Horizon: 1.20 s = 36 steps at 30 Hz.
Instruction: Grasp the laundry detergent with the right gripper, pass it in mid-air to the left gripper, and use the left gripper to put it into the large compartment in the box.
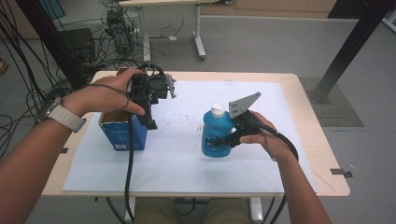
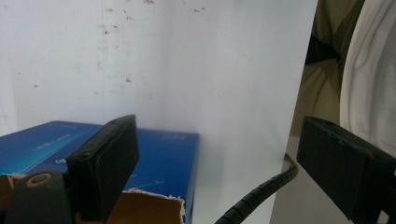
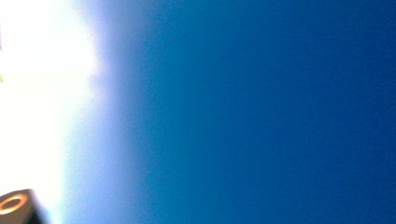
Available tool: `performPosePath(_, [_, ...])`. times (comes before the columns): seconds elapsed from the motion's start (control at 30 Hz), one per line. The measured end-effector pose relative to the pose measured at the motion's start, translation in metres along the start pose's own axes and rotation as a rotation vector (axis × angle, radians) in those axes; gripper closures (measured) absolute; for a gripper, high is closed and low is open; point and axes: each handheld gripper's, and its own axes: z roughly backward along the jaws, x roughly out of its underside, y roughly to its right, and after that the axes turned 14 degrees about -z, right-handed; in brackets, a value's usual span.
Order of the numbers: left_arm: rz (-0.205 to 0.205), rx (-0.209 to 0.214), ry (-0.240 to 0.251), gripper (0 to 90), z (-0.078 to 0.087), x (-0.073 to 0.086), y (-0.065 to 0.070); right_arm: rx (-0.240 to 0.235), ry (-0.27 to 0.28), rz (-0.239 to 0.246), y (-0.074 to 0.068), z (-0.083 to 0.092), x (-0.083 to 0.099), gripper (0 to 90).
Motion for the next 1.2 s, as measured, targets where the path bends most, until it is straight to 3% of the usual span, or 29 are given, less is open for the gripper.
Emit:
performPosePath(0.17, [-0.005,0.001,0.010,13.4,0.010,-0.004,0.004,0.015,0.017,-0.020,-0.007,0.002,-0.006,43.5])
performPosePath(0.57, [0.001,0.010,0.015,12.2,0.026,-0.005,0.008,0.015,-0.027,-0.023,-0.027,-0.007,-0.021,43.5])
performPosePath(0.7, [-0.025,0.021,0.009,12.1,0.025,-0.005,0.004,0.017,-0.039,-0.035,-0.031,-0.014,-0.022,43.5])
performPosePath(0.93, [-0.057,0.007,-0.008,9.8,0.030,-0.006,-0.001,0.025,-0.035,-0.036,-0.032,-0.020,-0.026,43.6])
performPosePath(1.03, [-0.049,-0.002,0.031,9.8,0.034,-0.006,0.001,0.027,-0.041,-0.025,-0.029,-0.024,-0.028,43.5])
performPosePath(1.13, [-0.039,-0.004,0.004,9.6,0.036,-0.007,0.000,0.023,-0.056,-0.015,-0.027,-0.027,-0.030,43.5])
performPosePath(1.2, [-0.034,-0.008,0.013,9.4,0.039,-0.008,0.000,0.011,-0.058,-0.008,-0.027,-0.027,-0.033,43.5])
